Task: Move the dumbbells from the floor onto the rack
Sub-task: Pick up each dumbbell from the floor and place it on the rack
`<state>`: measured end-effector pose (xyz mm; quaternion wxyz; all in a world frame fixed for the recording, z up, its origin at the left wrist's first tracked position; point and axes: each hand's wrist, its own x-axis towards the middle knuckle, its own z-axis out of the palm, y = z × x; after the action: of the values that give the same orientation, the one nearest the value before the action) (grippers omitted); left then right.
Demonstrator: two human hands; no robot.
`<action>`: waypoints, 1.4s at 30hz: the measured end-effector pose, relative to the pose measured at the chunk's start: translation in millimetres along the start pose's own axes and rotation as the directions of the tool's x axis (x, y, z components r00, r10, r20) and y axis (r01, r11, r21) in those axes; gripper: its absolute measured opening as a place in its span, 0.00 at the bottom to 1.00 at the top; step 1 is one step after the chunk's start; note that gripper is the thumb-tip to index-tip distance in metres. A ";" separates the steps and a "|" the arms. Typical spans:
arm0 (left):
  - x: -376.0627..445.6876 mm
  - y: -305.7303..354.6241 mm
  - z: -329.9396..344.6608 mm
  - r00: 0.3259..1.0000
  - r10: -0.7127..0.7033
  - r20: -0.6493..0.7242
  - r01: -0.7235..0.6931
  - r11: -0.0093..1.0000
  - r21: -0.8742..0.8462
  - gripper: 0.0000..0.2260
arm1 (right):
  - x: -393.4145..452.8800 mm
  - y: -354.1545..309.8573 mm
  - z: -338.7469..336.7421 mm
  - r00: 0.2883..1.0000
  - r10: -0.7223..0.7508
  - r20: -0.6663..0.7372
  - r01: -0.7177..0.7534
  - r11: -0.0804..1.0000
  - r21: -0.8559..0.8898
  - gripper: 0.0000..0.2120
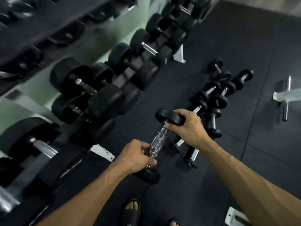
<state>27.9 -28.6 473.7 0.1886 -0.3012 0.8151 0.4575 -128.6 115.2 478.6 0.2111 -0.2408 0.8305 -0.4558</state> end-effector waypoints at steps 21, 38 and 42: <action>-145.5 -73.8 -306.9 0.870 -0.150 -0.470 0.033 0.968 -0.248 0.11 | 94.0 -374.3 175.6 0.825 -0.463 0.324 0.485 0.874 0.014 0.16; -121.4 -181.8 -447.5 0.625 -0.526 -0.576 0.034 0.756 -0.654 0.07 | 197.0 -527.9 399.0 0.556 -0.487 0.673 0.592 0.801 0.091 0.17; -105.4 -199.1 -462.2 0.553 -0.625 -0.550 0.031 0.676 -0.737 0.07 | 219.0 -540.8 441.5 0.464 -0.465 0.754 0.628 0.773 0.090 0.13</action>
<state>224.0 -471.9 645.2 -0.2075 -0.6701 0.5203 0.4871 61.3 -557.3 695.5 0.3454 -0.6776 0.5884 -0.2743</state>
